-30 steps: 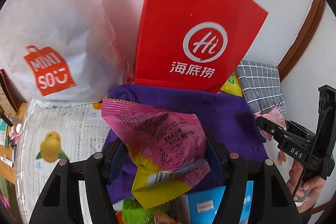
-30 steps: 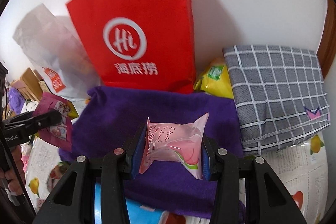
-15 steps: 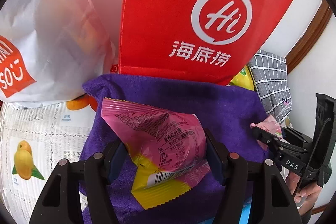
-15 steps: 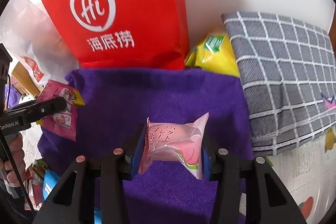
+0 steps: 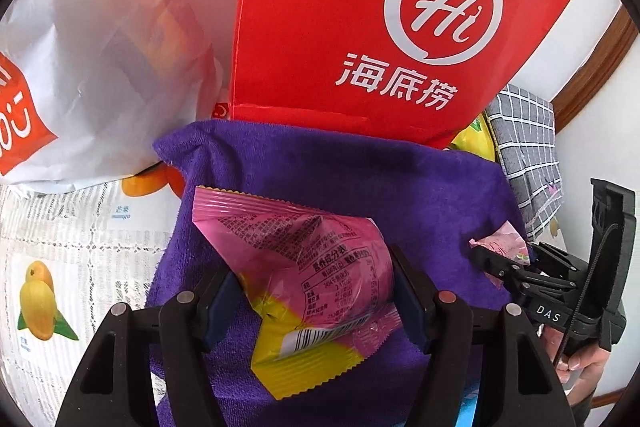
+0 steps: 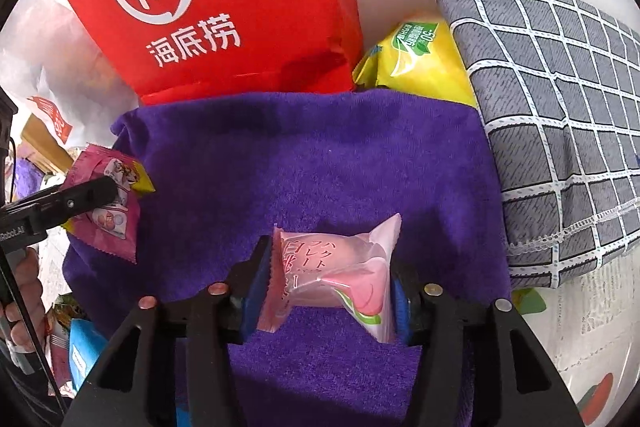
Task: Organize snacks
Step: 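Open both grippers to release the snacks on the purple towel, then grasp the red wrapped snack with the right gripper while the left grasps the Lotso stick snack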
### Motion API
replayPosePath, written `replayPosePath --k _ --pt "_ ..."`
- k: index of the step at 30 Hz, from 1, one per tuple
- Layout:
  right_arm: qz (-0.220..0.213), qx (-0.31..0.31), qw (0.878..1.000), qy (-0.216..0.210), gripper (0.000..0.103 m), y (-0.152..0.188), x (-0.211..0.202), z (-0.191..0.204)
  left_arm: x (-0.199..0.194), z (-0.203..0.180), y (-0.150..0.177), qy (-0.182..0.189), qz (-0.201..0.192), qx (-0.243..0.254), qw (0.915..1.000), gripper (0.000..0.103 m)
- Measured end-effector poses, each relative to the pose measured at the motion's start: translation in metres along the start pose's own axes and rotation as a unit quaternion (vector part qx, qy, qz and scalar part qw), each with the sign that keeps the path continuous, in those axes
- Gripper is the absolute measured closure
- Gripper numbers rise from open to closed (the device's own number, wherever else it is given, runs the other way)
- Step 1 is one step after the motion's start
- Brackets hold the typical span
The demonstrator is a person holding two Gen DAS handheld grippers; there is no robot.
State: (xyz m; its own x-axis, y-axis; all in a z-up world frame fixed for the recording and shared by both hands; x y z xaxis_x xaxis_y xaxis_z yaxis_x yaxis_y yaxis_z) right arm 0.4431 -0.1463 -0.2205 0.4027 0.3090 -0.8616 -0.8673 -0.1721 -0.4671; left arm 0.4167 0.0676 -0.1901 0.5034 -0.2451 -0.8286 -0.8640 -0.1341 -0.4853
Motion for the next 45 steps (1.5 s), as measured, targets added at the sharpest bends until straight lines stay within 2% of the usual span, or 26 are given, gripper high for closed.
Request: replayPosePath --k 2,4,5,8,16,21,27,29,33,36,39,45 --pt "0.001 -0.005 1.000 -0.006 0.044 -0.001 0.000 0.003 0.000 0.000 0.000 0.003 0.003 0.000 1.0000 0.035" --pt "0.006 -0.011 1.000 -0.008 0.035 -0.001 -0.005 0.003 -0.002 0.002 0.000 0.000 0.006 0.001 1.0000 0.026" --pt "0.009 -0.013 1.000 -0.010 0.033 0.000 -0.007 0.005 -0.003 0.002 0.000 -0.002 0.006 0.001 1.0000 0.021" --pt "0.000 -0.022 1.000 -0.011 0.030 -0.002 -0.019 0.009 -0.012 0.004 -0.001 0.001 -0.003 -0.001 1.0000 0.020" --pt "-0.069 -0.027 0.997 0.011 0.029 -0.012 -0.075 0.020 -0.055 0.003 0.003 -0.015 -0.030 0.015 0.9993 0.020" --pt "-0.097 -0.027 0.995 0.025 0.029 -0.002 -0.110 0.022 -0.098 0.002 0.013 -0.032 -0.066 0.030 0.9968 0.020" --pt "-0.113 -0.020 0.992 0.054 0.029 0.032 -0.144 0.017 -0.134 0.001 0.034 -0.023 -0.088 0.025 0.9956 0.020" --pt "-0.100 -0.006 0.994 0.046 0.029 0.049 -0.150 0.012 -0.142 0.001 0.044 -0.025 -0.087 0.024 0.9956 0.020" --pt "-0.075 0.016 0.996 0.054 0.029 0.086 -0.146 0.006 -0.151 0.002 0.068 -0.023 -0.074 0.022 0.9967 0.020" --pt "-0.054 0.033 0.997 0.042 0.030 0.118 -0.140 0.005 -0.157 0.006 0.089 -0.012 -0.063 0.009 0.9979 0.020" --pt "-0.037 0.039 0.998 0.044 0.033 0.143 -0.134 0.006 -0.165 0.012 0.109 -0.009 -0.064 0.003 0.9979 0.020" --pt "-0.023 0.029 0.998 0.060 0.037 0.162 -0.119 0.014 -0.179 0.024 0.136 -0.017 -0.068 -0.008 0.9975 0.020"
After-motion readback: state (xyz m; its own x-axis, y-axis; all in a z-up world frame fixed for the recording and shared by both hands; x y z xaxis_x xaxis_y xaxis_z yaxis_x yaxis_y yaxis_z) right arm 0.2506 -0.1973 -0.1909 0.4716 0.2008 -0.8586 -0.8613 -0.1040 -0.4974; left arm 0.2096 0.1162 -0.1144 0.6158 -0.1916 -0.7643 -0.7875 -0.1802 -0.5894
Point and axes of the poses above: each gripper's, at about its wrist camera, not at the fingertips, and x roughly the way its jaws point, z to its left, y to its underside, the point moved 5 cm from there along x, roughly the way its jaws point, and after that the axes turned 1 degree about -z, right-handed, at the moved point
